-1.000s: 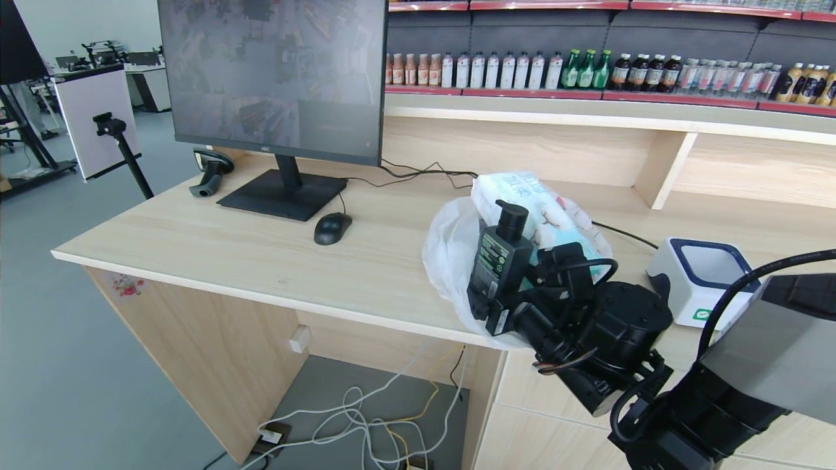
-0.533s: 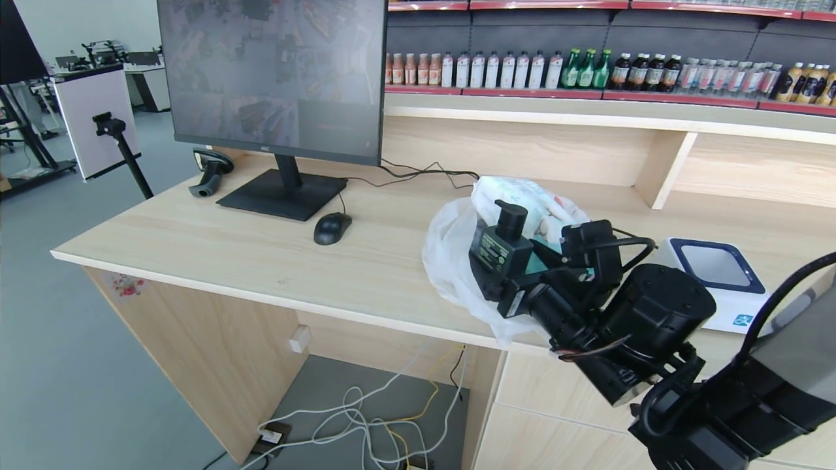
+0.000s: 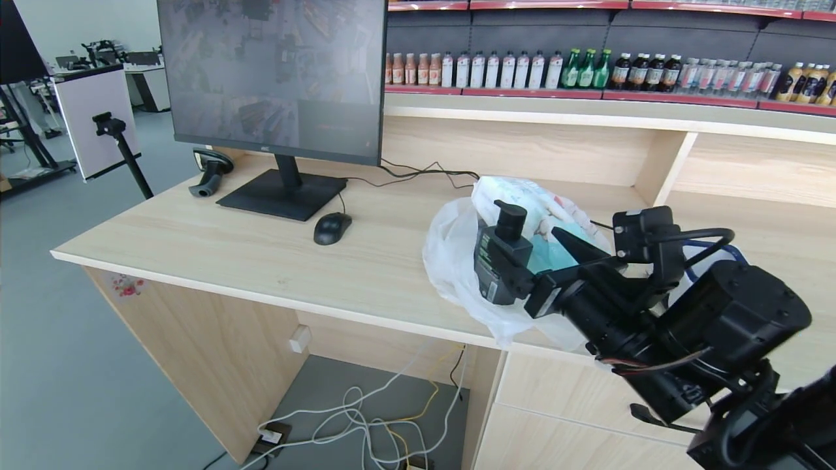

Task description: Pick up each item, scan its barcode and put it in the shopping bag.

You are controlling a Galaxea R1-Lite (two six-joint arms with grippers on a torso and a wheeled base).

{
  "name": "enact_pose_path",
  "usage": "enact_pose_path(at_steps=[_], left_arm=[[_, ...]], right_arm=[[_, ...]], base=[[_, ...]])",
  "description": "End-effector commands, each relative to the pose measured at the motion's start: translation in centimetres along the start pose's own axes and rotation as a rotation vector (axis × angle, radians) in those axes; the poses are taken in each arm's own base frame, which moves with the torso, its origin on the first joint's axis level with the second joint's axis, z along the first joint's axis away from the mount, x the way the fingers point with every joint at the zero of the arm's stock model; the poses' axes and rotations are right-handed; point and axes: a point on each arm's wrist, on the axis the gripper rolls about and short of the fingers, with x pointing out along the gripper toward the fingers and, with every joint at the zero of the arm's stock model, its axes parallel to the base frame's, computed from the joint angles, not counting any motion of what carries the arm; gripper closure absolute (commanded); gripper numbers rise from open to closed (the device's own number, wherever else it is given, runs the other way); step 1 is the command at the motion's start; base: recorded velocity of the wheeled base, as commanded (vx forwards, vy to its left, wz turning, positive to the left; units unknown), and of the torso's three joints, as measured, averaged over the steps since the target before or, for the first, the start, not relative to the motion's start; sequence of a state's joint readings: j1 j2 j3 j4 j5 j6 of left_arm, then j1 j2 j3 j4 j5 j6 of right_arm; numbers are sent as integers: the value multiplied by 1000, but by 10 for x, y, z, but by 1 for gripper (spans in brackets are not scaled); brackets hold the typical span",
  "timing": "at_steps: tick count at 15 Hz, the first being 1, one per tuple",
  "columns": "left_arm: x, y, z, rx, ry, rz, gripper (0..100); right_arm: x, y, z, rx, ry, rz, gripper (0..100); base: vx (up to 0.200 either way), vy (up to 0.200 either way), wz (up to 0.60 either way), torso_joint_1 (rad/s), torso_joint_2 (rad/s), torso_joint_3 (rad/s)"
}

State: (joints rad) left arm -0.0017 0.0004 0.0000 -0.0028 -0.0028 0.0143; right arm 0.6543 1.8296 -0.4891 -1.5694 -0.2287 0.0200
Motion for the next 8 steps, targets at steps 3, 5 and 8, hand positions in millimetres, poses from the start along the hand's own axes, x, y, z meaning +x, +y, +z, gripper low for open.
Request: enact_pose_path(at_steps=[3, 5, 8], left_arm=[[0, 0, 0, 0, -1, 0, 0], [0, 0, 0, 0, 1, 0, 0], [0, 0, 0, 0, 1, 0, 0]], right_arm=[[-101, -23, 20, -11, 63, 3, 0], [-138, -30, 34, 3, 18, 22, 0], [-183, -36, 45, -10, 82, 100, 0]], base=[[0, 0, 0, 0, 0, 0], [0, 0, 0, 0, 0, 0], [0, 0, 0, 0, 0, 0]])
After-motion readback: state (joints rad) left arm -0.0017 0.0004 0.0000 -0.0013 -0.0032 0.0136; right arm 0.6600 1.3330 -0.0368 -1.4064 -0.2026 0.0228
